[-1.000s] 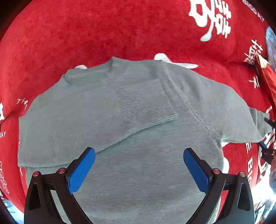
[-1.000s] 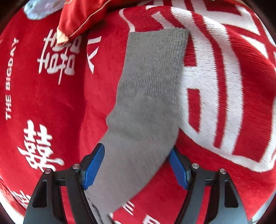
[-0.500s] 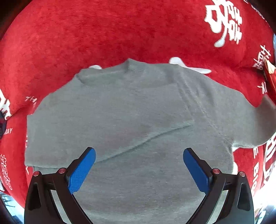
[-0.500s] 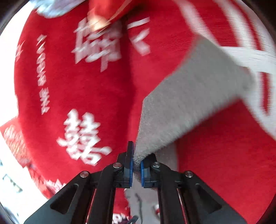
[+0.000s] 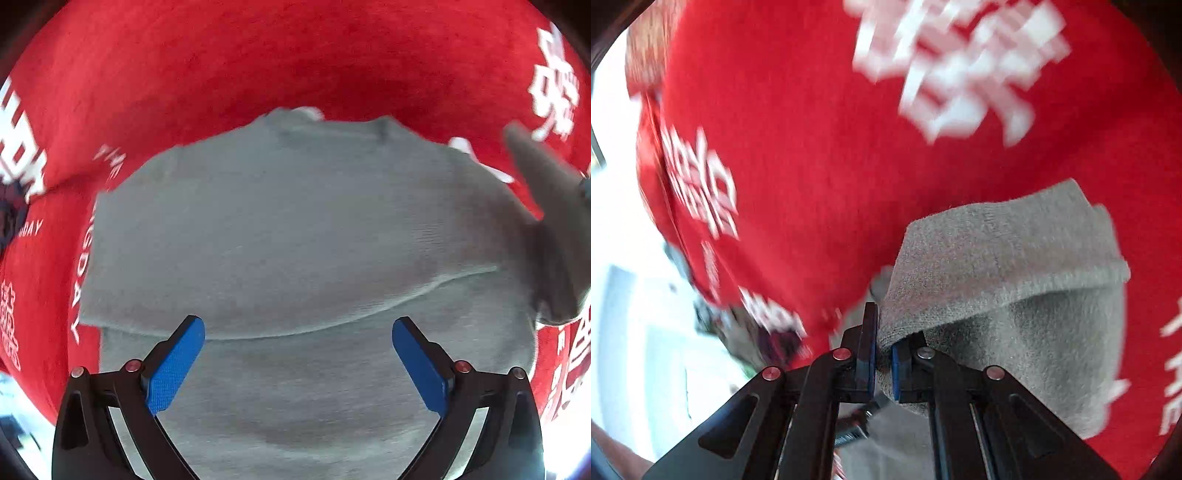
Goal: Fold small clothes
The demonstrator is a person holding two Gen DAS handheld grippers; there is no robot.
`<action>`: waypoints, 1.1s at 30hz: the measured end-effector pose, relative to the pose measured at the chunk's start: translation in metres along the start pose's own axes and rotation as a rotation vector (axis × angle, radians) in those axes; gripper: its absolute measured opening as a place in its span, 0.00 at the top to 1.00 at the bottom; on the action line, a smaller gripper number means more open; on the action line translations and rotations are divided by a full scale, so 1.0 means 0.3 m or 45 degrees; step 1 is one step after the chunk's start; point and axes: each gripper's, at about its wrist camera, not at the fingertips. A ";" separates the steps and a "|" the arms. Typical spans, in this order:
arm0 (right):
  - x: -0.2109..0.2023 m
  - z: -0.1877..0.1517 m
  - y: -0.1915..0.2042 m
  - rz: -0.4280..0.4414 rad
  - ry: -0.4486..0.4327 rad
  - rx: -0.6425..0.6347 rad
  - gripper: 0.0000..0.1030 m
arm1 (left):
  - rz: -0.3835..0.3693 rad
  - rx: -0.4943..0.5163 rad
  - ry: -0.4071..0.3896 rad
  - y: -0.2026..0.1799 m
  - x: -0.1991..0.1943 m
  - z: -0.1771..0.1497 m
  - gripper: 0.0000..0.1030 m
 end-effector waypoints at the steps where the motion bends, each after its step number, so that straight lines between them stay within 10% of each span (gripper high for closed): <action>1: 0.074 -0.012 0.018 -0.037 0.055 -0.007 0.93 | 0.001 -0.017 0.000 0.021 0.003 -0.002 0.01; 7: 0.353 -0.098 -0.027 -0.299 0.289 0.140 0.83 | 0.016 -0.072 0.015 0.137 0.024 -0.007 0.01; 11: 0.303 -0.147 -0.097 -0.228 0.170 0.316 0.63 | -0.047 -0.100 -0.011 0.204 0.015 -0.011 0.01; 15: 0.219 -0.114 -0.131 -0.197 -0.047 0.463 0.63 | -0.160 -0.097 -0.051 0.248 -0.011 0.000 0.01; 17: 0.231 -0.069 -0.127 -0.190 -0.060 0.479 0.82 | -0.254 -0.079 -0.033 0.265 -0.013 0.015 0.01; 25: 0.501 -0.006 0.157 -0.101 0.214 0.054 0.88 | -0.569 -0.090 -0.001 0.307 0.012 0.056 0.01; 27: 0.582 -0.035 0.192 -0.183 0.328 -0.009 0.84 | -0.607 -0.106 0.027 0.313 0.037 0.064 0.01; 30: 0.642 -0.080 0.183 -0.303 0.435 -0.003 0.35 | -0.634 -0.134 0.075 0.316 0.076 0.073 0.01; 33: 0.580 -0.105 0.145 -0.237 0.389 0.061 0.31 | -0.639 -0.124 0.087 0.292 0.092 0.084 0.01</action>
Point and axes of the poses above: each gripper's, at about its wrist camera, not at the fingertips, and x roughly the way its jaws point, y to its left, z to its top, and after that the axes turned 9 degrees about y, right-handed
